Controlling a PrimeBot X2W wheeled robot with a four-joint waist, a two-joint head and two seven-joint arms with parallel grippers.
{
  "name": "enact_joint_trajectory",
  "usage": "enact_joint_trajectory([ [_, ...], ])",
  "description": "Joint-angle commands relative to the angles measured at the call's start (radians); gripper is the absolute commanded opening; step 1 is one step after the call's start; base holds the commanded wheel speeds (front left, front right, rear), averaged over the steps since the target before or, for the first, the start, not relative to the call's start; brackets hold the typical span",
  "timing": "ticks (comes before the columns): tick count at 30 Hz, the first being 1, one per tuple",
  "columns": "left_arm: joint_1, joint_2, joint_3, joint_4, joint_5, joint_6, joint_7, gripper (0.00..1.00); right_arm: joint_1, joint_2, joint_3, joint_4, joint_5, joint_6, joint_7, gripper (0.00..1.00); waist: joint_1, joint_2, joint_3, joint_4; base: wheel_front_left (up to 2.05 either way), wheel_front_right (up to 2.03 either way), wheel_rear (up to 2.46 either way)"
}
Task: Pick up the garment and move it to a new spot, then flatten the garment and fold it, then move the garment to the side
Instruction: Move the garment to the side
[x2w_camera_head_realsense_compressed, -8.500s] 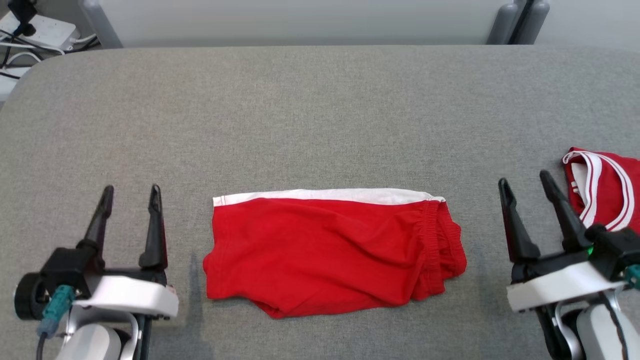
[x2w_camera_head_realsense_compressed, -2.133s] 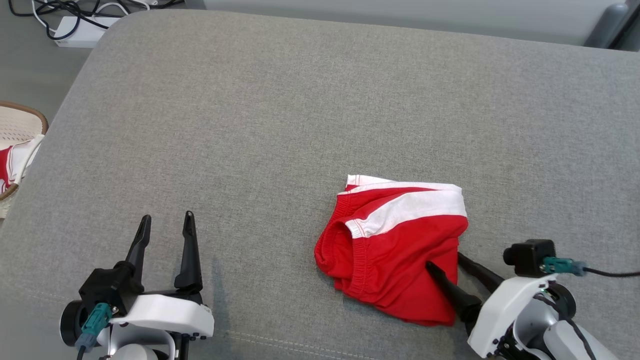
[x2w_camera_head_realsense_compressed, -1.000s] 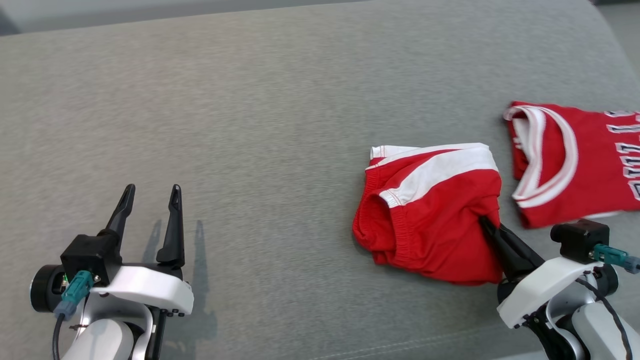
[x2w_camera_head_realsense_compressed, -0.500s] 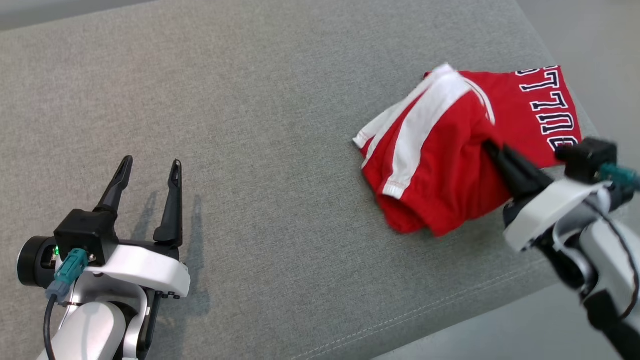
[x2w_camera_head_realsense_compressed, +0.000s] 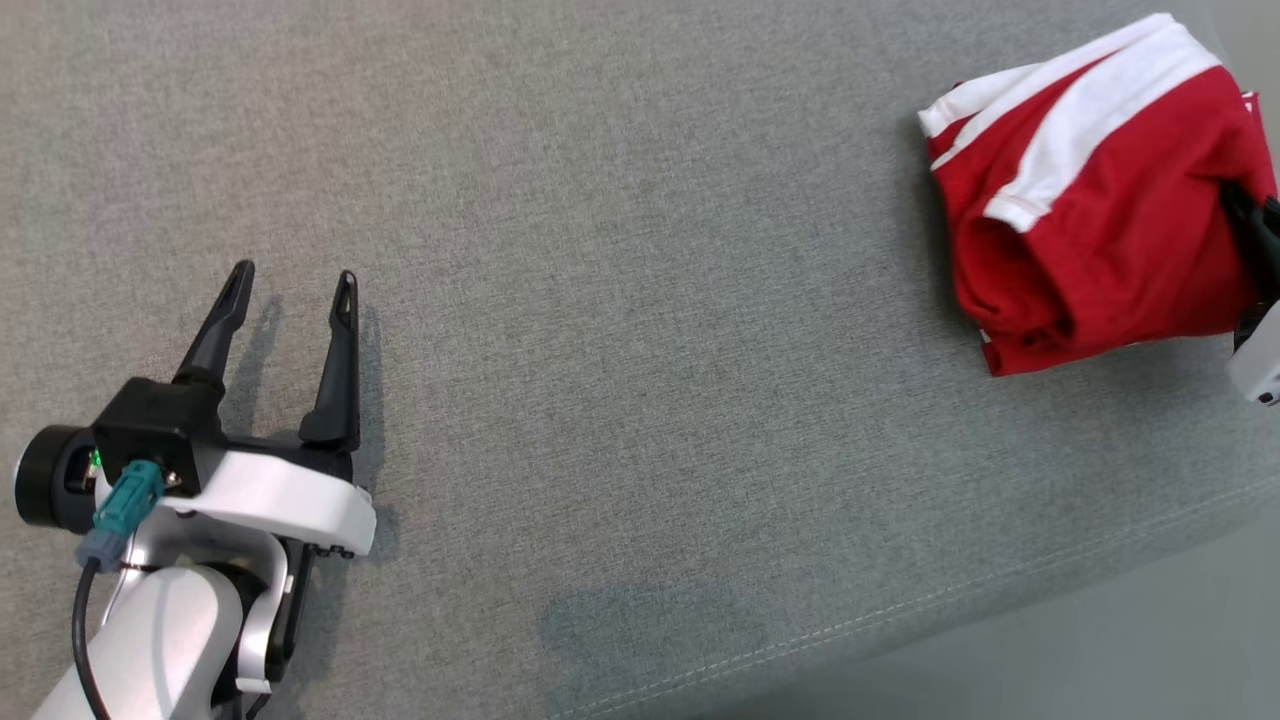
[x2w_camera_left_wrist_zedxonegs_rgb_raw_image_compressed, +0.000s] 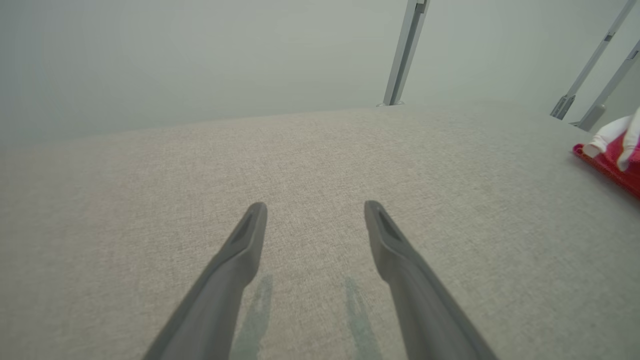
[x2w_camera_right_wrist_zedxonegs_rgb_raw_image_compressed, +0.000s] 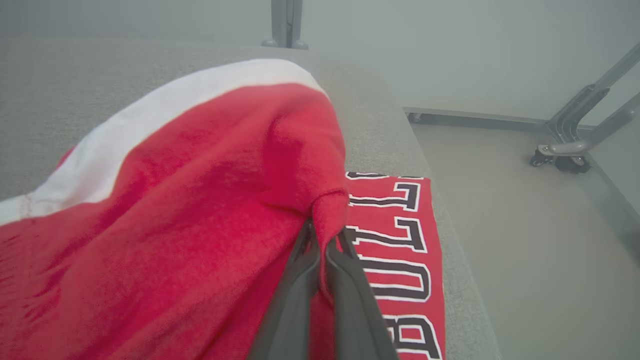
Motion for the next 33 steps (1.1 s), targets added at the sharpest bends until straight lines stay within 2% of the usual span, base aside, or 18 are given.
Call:
enact_joint_trajectory([
  [1, -0.053, 0.032, 0.036, -0.030, 0.011, -0.001, 0.006, 1.00, -0.002, -0.025, 0.004, 0.031, 0.005, 0.001, -0.004, 0.46, 0.0000, 0.0000, 0.024, 0.004, 0.00, 0.00, 0.00],
  [2, -0.059, 0.034, 0.036, -0.032, 0.013, -0.002, 0.008, 1.00, -0.009, -0.012, -0.001, 0.074, 0.010, 0.001, 0.001, 1.00, 0.0000, 0.0000, 0.031, 0.005, 0.00, 0.00, 0.00],
  [8, -0.088, 0.047, 0.028, -0.036, 0.025, -0.008, 0.021, 1.00, -0.049, 0.064, -0.018, 0.235, 0.016, 0.001, -0.072, 1.00, 0.0000, 0.0000, 0.051, 0.016, 0.00, 0.00, 0.00],
  [14, -0.062, 0.052, 0.039, -0.029, 0.016, 0.002, 0.007, 1.00, -0.027, 0.078, -0.049, 0.228, 0.077, 0.001, -0.151, 1.00, 0.0000, 0.0000, 0.003, 0.013, 0.00, 0.00, 0.00],
  [18, -0.028, 0.041, 0.049, -0.019, -0.003, 0.010, -0.014, 1.00, 0.020, 0.053, -0.105, 0.159, 0.081, 0.001, -0.168, 1.00, 0.0000, 0.0000, -0.056, 0.020, 0.00, 0.00, 0.00],
  [20, -0.015, 0.033, 0.051, -0.015, -0.012, 0.013, -0.022, 1.00, 0.041, 0.063, -0.201, 0.108, 0.078, 0.001, -0.169, 1.00, 0.0000, 0.0000, -0.085, 0.032, 0.00, 0.00, 0.00],
  [22, -0.004, 0.025, 0.053, -0.014, -0.019, 0.016, -0.033, 1.00, 0.076, 0.072, -0.279, 0.048, 0.016, 0.001, -0.170, 1.00, 0.0000, 0.0000, -0.114, 0.048, 0.00, 0.00, 0.00],
  [28, 0.023, 0.015, 0.063, -0.012, -0.024, 0.028, -0.070, 1.00, 0.200, 0.187, -0.459, -0.181, -0.229, 0.001, -0.170, 1.00, 0.0000, 0.0000, -0.191, 0.120, 0.00, 0.00, 0.00],
  [30, 0.033, 0.016, 0.066, -0.007, -0.026, 0.030, -0.079, 1.00, 0.245, 0.243, -0.492, -0.249, -0.296, 0.001, -0.170, 1.00, 0.0000, 0.0000, -0.213, 0.145, 0.00, 0.00, 0.00],
  [31, 0.043, 0.016, 0.068, -0.003, -0.025, 0.034, -0.087, 1.00, 0.289, 0.304, -0.509, -0.315, -0.344, 0.001, -0.165, 1.00, 0.0000, 0.0000, -0.234, 0.169, 0.00, 0.00, 0.00],
  [33, 0.058, 0.009, 0.064, -0.004, -0.028, 0.037, -0.095, 1.00, 0.334, 0.359, -0.519, -0.374, -0.400, 0.001, -0.147, 1.00, 0.0000, 0.0000, -0.256, 0.189, 0.00, 0.00, 0.00],
])
